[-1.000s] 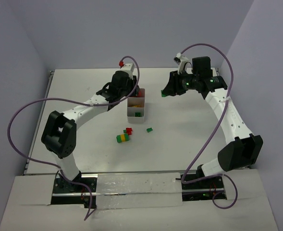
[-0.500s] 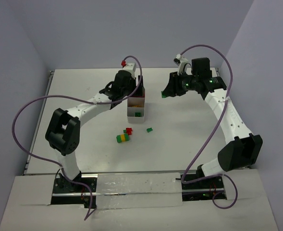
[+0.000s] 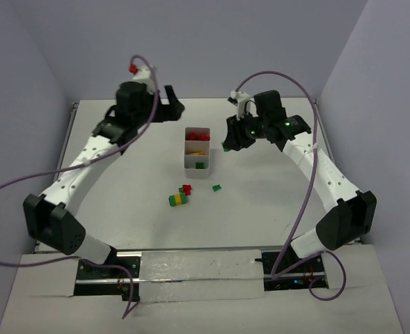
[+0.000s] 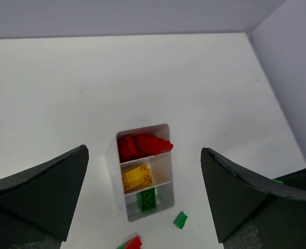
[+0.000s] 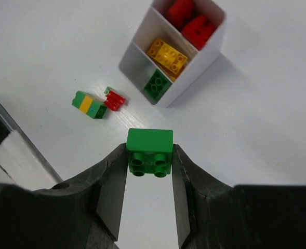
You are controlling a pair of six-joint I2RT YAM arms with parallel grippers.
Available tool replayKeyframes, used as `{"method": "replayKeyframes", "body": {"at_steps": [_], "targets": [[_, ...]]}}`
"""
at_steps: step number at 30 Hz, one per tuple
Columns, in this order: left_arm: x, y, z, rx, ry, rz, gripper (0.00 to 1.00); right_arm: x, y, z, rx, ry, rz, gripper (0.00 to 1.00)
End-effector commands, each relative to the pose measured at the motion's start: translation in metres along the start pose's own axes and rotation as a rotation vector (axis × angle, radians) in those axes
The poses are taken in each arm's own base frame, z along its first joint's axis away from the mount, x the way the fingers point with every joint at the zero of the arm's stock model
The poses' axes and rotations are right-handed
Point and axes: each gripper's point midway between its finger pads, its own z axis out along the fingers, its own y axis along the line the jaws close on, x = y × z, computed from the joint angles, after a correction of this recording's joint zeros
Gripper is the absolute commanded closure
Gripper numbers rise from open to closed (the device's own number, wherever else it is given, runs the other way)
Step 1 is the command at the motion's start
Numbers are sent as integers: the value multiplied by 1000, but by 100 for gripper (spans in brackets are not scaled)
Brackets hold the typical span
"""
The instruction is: Sort the legos into containers by color
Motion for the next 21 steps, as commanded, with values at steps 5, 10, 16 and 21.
{"method": "replayKeyframes", "body": {"at_steps": [5,10,16,21], "targets": [[-9,96,-66,14,96,-155,1,8,53,49,13,60,-298,100],[2,124,-83,5,98,-143,1,23,61,85,76,121,-420,100],[20,132,-88,18,122,-119,1,41,58,125,168,193,-519,100],[32,131,-85,39,147,-134,1,37,55,140,193,199,-526,100]]}}
